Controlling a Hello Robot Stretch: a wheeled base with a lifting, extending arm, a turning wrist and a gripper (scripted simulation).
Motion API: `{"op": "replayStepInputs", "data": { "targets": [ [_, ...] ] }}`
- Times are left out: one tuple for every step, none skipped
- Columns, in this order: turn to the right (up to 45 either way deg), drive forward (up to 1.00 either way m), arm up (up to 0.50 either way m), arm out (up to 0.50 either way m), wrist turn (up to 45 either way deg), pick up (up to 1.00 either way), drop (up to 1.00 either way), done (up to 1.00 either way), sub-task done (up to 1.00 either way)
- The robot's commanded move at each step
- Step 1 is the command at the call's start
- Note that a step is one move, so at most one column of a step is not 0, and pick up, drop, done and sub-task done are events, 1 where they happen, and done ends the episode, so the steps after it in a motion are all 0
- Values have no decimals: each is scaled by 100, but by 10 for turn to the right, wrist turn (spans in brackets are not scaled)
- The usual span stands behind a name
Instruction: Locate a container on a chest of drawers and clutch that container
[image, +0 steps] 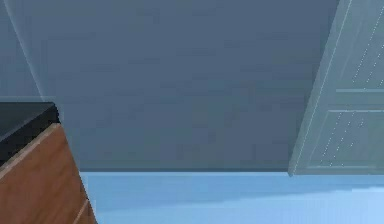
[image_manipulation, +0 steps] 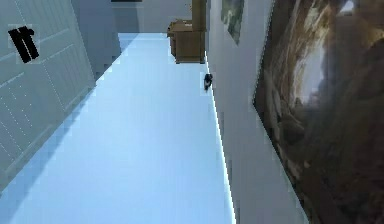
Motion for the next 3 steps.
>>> {"op": "replayStepInputs", "data": {
  "targets": [
    [0,25,0,0,0,0,0,0,0],
    [-450,0,0,0,0,0,0,0,0],
    [-300,0,0,0,0,0,0,0,0]
  ]
}}
